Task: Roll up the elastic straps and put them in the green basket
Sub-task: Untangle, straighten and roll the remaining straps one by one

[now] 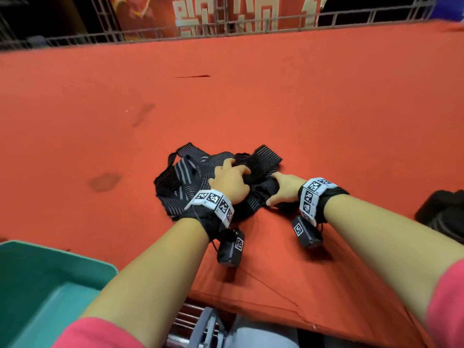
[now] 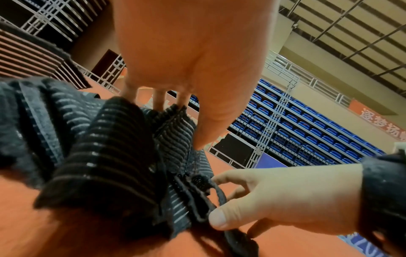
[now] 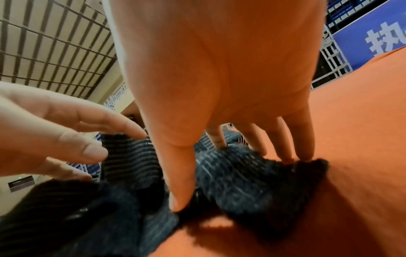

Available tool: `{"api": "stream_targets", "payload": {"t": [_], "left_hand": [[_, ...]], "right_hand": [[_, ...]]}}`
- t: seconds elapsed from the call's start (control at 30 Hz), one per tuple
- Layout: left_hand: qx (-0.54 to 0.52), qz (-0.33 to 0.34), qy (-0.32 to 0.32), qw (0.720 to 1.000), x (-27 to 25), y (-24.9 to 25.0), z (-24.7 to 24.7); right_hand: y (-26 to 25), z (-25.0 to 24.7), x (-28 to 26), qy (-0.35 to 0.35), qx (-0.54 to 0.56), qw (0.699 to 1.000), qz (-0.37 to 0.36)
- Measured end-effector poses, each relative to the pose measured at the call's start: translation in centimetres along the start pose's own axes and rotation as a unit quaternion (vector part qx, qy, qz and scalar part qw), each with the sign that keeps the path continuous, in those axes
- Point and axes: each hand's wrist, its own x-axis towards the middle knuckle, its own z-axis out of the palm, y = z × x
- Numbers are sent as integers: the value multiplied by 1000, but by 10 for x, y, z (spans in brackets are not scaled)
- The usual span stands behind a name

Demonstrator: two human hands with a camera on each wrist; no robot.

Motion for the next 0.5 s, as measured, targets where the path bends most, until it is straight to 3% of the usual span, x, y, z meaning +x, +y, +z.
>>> {"api": "stream_targets", "payload": {"t": [0.17,0.3,0.5], "left_hand": [[19,5,-20,1000,11,-4,16],[40,9,-32,999,15,-5,23],[64,-2,-42,997,17,-2,27]], "right_hand": [[5,6,15,33,-54,998,-7],[12,-10,13,78,25,997,-13],[23,-52,-6,186,157,969,-29]]}}
